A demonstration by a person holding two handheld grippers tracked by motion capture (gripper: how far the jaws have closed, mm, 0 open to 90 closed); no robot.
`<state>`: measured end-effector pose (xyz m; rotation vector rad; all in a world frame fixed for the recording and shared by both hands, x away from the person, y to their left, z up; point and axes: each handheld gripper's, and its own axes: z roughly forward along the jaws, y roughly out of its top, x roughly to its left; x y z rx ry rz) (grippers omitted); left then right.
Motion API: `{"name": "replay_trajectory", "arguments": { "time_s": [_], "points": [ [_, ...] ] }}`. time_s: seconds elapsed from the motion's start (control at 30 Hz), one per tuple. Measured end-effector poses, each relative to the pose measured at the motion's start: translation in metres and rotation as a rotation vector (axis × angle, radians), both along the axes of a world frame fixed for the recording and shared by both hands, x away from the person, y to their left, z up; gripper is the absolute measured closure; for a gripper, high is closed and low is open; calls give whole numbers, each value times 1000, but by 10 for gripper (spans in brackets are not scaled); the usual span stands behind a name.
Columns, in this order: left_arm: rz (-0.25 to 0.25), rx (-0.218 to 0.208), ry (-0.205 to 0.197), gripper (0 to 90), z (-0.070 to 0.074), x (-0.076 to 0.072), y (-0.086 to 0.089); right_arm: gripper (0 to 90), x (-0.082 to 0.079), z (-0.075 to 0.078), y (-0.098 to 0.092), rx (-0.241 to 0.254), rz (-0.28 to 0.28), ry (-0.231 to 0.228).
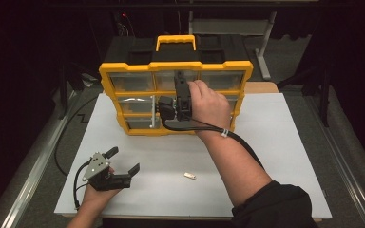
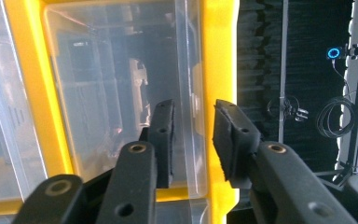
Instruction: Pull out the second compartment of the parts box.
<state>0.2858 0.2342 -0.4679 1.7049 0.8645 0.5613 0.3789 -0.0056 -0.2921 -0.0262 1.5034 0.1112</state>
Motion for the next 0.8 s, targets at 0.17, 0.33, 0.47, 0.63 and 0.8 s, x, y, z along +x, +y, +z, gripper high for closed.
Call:
{"name": "replay_trajectory", "arguments": {
  "time_s": [0.17, 0.33, 0.47, 0.63, 0.8],
  "points": [
    [8, -3, -5, 7, 0, 0, 1, 717, 3, -2, 0, -24, -12, -11],
    [6, -1, -3, 7, 0, 0, 0, 724, 4, -5, 0, -32, -18, -19],
    [3, 1, -5, 7, 0, 0, -1, 748, 4, -6, 2, -39, -26, -36],
    [-1, 3, -1, 8, -1, 0, -3, 754, 5, -7, 5, -36, -37, -48],
    [-6, -1, -2, 9, 0, 1, -3, 774, 6, -9, 7, -44, -48, -67]
  ]
}}
